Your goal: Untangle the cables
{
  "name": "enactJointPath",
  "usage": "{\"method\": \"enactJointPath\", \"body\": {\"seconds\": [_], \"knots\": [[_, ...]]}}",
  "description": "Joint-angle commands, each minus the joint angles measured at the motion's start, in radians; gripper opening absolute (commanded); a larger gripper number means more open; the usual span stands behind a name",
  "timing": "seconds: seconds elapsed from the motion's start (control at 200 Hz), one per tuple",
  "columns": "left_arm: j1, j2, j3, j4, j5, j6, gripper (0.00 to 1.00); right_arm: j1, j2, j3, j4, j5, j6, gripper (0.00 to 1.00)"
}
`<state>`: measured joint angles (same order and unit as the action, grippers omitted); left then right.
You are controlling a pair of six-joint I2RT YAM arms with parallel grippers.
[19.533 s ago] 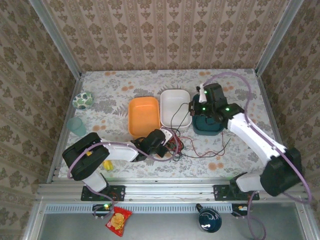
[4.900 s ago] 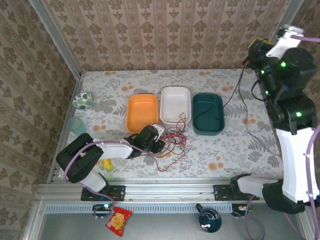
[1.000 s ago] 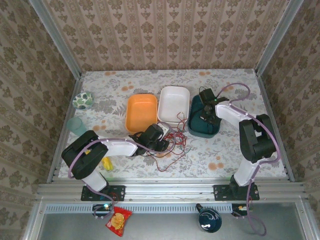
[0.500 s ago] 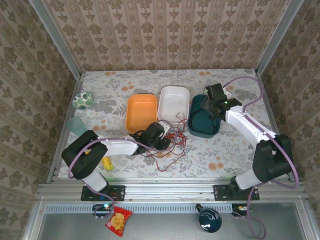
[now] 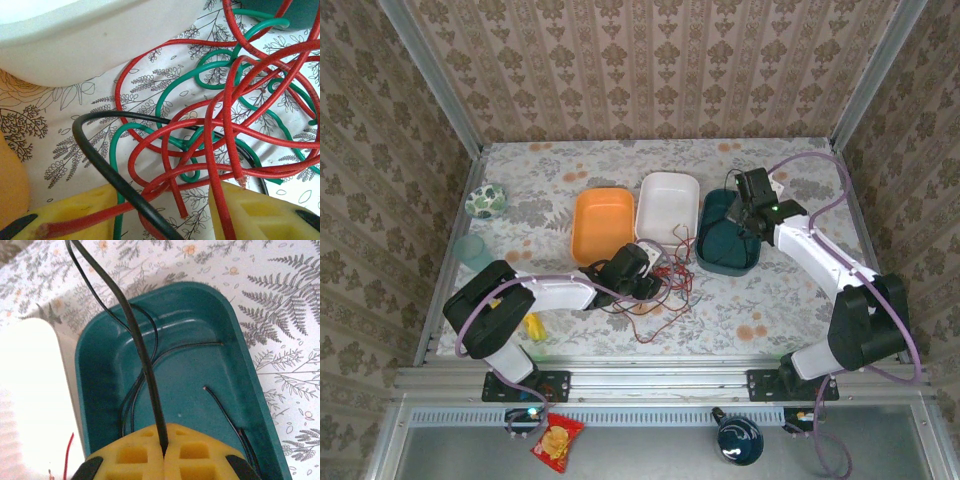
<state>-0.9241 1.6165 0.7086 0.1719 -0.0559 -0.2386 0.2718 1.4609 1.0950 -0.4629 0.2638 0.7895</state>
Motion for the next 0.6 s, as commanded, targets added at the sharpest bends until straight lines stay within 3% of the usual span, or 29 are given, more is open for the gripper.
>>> {"method": "enactJointPath", "body": {"seconds": [0.0,0.285,0.59], "knots": [[-0.004,-0.023,0.005,0.016,0.001,0.016,0.49,-0.002,-0.041,-0.021,-0.012,-0.074,-0.047,0.0],[-0.003,-0.009,0.015,0.017,0.013,0.022,0.49,-0.006,0.004,-0.019,-0.238,-0.294,-0.154,0.0],[-0.009,-0.001,0.034,0.012,0.013,0.025,0.5,-0.036,0.158,-0.015,-0.18,-0.268,-0.128,0.0]]}}
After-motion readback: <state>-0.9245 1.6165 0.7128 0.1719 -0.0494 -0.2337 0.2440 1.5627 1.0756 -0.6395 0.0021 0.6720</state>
